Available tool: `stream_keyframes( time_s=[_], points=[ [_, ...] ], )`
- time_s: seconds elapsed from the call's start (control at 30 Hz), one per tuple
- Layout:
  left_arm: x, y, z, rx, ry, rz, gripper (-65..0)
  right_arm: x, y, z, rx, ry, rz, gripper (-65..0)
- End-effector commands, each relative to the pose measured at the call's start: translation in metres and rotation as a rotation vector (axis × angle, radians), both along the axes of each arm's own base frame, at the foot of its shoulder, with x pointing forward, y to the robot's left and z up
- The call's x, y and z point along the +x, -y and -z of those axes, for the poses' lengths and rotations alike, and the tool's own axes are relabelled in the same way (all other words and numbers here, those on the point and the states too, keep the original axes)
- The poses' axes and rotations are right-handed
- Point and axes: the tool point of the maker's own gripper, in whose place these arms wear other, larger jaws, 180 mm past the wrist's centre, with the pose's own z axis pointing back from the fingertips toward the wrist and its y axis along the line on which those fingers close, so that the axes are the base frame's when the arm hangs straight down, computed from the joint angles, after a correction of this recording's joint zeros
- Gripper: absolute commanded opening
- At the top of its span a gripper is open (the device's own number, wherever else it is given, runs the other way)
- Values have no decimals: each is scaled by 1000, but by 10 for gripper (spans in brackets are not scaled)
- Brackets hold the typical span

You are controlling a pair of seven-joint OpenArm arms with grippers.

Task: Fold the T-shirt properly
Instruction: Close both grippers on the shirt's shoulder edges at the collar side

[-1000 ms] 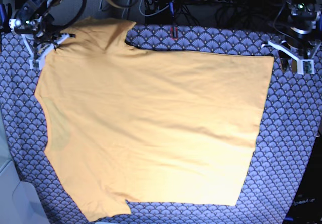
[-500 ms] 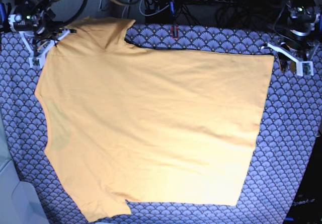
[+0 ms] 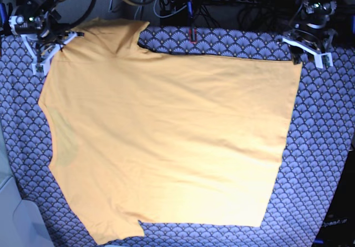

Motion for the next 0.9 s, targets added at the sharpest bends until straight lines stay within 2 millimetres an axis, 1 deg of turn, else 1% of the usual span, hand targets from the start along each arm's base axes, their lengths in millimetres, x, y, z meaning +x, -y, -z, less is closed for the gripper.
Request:
stream_keyframes(
  time_s=[0.0, 0.07, 0.13, 0.2, 0.27, 0.37, 0.47, 0.57, 0.6, 0.77, 0.87],
  points=[
    [11, -5, -10, 13, 48, -2, -365, 4, 4, -6, -17, 17, -2, -650],
    [10, -6, -1, -2, 33, -13, -365, 3, 4, -6, -18, 16, -2, -650],
    [7, -12, 1, -2, 29, -37, -365, 3, 4, -6, -18, 16, -2, -650],
    [7, -16, -1, -9, 47, -77, -365, 3, 4, -6, -19, 15, -1, -650],
    [7, -27, -5, -1, 61, -110, -365, 3, 4, -6, -19, 15, -1, -650],
    [12, -29, -9, 2, 74, -116, -365, 3, 5, -6, -20, 14, -1, -650],
    [11, -29, -2, -11, 60, -120, -365, 3, 5, -6, -20, 14, -1, -650],
    [16, -29, 3, -26, 60, -126, -365, 3, 5, -6, -20, 14, -1, -650],
    [14, -29, 7, -31, 51, -129, -365, 3, 5, -6, -20, 14, -1, -650],
    [23, -16, 9, -57, 59, -53, -365, 3, 5, -6, -20, 14, -1, -650],
    [23, -15, 11, -60, 56, -48, -366, 3, 5, -6, -20, 14, -1, -650]
  ],
)
